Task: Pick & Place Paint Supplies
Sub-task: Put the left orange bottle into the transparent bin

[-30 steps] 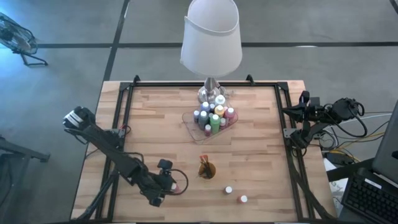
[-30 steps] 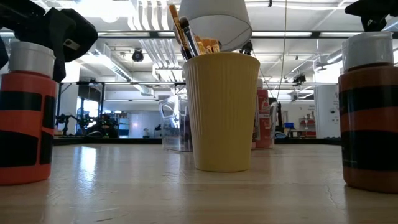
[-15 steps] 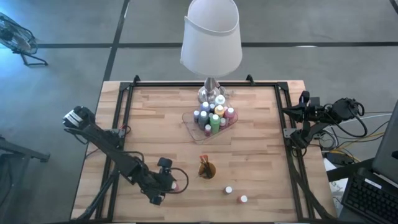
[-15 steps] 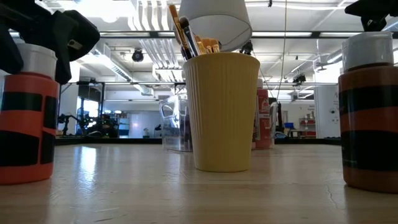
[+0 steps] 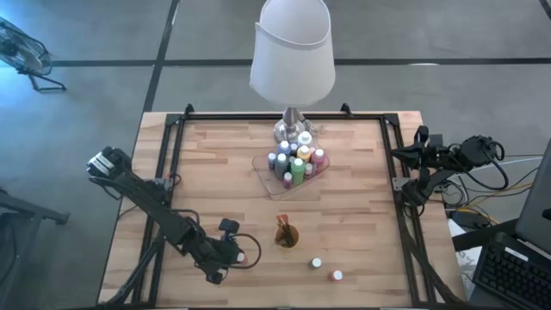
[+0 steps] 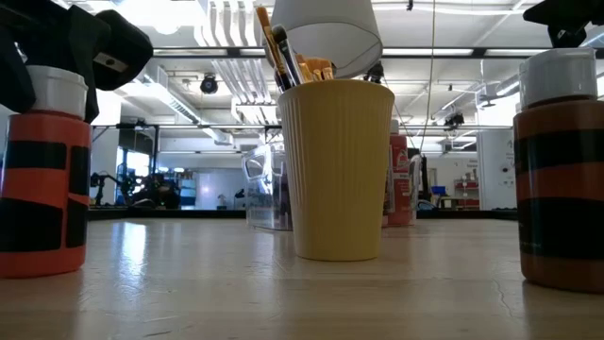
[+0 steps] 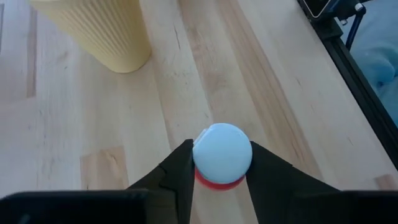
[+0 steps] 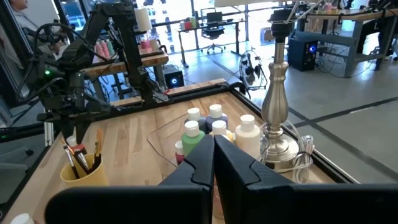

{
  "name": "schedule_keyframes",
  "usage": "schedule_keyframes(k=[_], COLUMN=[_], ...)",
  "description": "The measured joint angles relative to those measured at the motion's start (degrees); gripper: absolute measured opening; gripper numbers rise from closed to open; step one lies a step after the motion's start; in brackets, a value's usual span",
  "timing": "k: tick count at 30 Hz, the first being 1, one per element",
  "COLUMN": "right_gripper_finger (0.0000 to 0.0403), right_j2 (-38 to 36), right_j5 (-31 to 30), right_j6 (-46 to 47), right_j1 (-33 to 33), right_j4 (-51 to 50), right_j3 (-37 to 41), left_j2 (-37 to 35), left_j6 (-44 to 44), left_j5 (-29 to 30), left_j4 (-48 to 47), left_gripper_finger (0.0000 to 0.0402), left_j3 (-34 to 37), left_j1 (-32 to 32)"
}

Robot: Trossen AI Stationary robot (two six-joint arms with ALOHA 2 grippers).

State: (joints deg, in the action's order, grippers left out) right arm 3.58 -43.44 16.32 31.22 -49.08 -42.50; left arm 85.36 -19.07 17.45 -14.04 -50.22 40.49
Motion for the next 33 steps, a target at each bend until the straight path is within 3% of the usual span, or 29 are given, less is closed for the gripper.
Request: schedule_keyframes(k=[13,17,26,33], right_gripper_finger=[0.0008,0.0008,0.0008,0.0008], right_j2=[0.01,-0.01,0.01,0.01], right_j5=[-0.01,-0.02,0.0,-0.02], right_j6=[0.0,0.0,0.0,0.0], right_j1=[0.02,0.02,0.02,0.0], right_j4=[0.0,0.0,-0.02,0.0], right_j3=[0.0,0.0,0.0,0.0], left_j2=[-0.37,-1.97,-6.59,-12.14], left_j6=[1.41,1.16,4.56,9.82], left_j5=[1.38,8.32,30.37,36.85], left_j4=[-2.7,-7.01,-14.27,-13.36], left_gripper_finger=[0.0125,0.0125,0.0125,0.0126], left_j3=[-0.94,-3.02,-8.23,-10.52], left_j1=[-0.07,-0.13,-1.1,-6.71])
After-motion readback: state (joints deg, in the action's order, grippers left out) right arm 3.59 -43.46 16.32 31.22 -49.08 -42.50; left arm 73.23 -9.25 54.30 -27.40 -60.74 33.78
